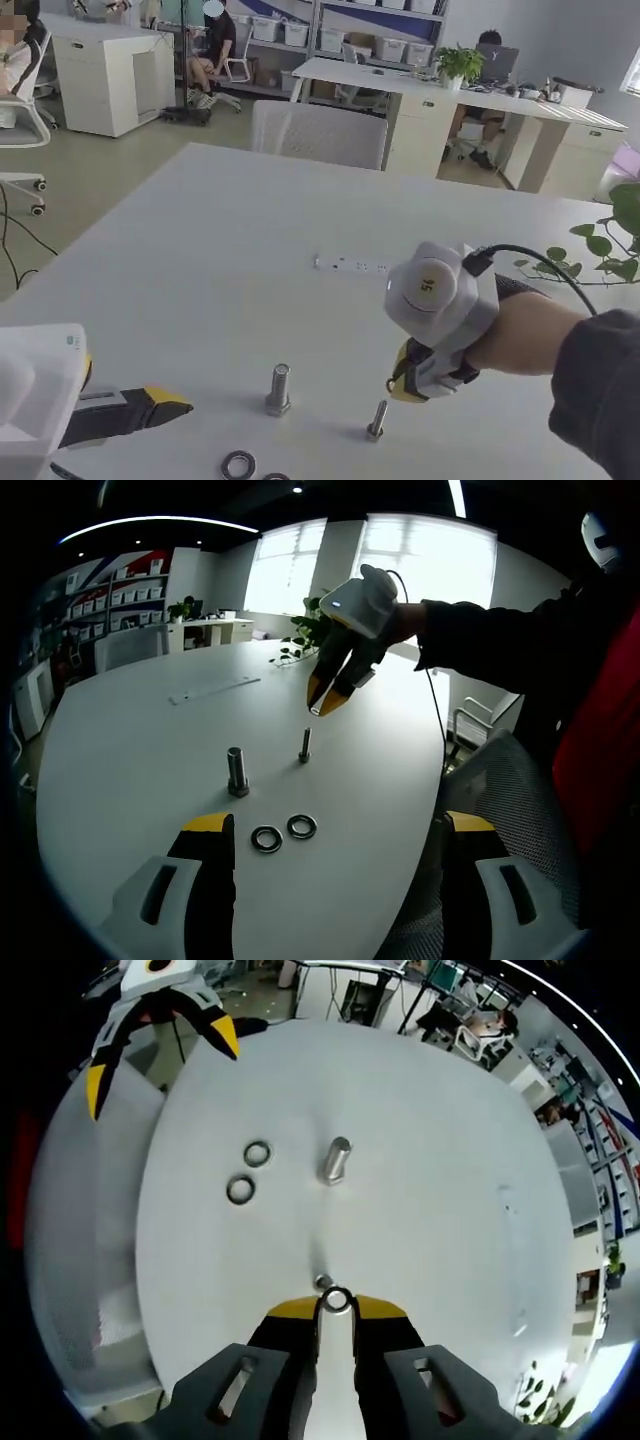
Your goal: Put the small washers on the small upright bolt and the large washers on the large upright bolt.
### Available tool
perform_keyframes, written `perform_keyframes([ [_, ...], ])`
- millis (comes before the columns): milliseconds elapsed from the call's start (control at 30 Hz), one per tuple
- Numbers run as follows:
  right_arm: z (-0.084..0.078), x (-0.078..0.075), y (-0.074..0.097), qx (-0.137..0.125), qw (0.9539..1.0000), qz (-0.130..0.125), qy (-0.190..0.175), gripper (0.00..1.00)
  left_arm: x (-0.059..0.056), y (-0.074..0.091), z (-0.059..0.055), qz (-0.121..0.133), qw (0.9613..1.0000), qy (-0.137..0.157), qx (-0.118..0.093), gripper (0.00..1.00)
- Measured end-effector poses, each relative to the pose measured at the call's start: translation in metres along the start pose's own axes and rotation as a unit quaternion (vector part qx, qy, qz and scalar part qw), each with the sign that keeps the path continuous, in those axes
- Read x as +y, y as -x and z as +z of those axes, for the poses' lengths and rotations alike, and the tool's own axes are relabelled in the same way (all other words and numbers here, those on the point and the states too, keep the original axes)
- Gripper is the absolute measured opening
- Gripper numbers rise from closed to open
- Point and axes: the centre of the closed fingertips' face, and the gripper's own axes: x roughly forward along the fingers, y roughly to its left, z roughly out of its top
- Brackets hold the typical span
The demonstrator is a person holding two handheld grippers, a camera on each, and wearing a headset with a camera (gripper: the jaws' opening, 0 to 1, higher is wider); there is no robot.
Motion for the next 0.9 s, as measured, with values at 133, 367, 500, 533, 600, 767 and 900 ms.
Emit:
perform_keyframes([
  [133, 0.0, 0.001, -0.005, 0.003, 1.0, 0.006, 0.002, 0.13, 0.002, 0.001, -0.001, 0.002, 1.0, 0.002, 0.001, 0.85],
  [367, -0.001, 0.0, -0.012, 0.007, 0.9999, 0.015, 0.002, 0.13, 0.003, 0.001, -0.004, 0.005, 1.0, 0.006, 0.001, 0.85],
  [500, -0.003, 0.001, -0.016, 0.012, 0.9997, 0.021, 0.003, 0.13, 0.004, 0.002, -0.005, 0.007, 0.9999, 0.008, 0.002, 0.85],
  [533, -0.003, 0.0, -0.017, 0.013, 0.9997, 0.021, 0.004, 0.13, 0.004, 0.002, -0.005, 0.008, 0.9999, 0.008, 0.002, 0.85],
  [600, -0.005, 0.001, -0.019, 0.016, 0.9996, 0.024, 0.005, 0.13, 0.004, 0.002, -0.005, 0.008, 0.9999, 0.009, 0.001, 0.85],
  [767, -0.005, 0.001, -0.021, 0.018, 0.9994, 0.028, 0.006, 0.13, 0.005, 0.002, -0.006, 0.009, 0.9999, 0.01, 0.001, 0.85],
  [900, -0.005, 0.002, -0.023, 0.02, 0.9993, 0.031, 0.008, 0.13, 0.005, 0.003, -0.007, 0.011, 0.9999, 0.011, 0.002, 0.85],
])
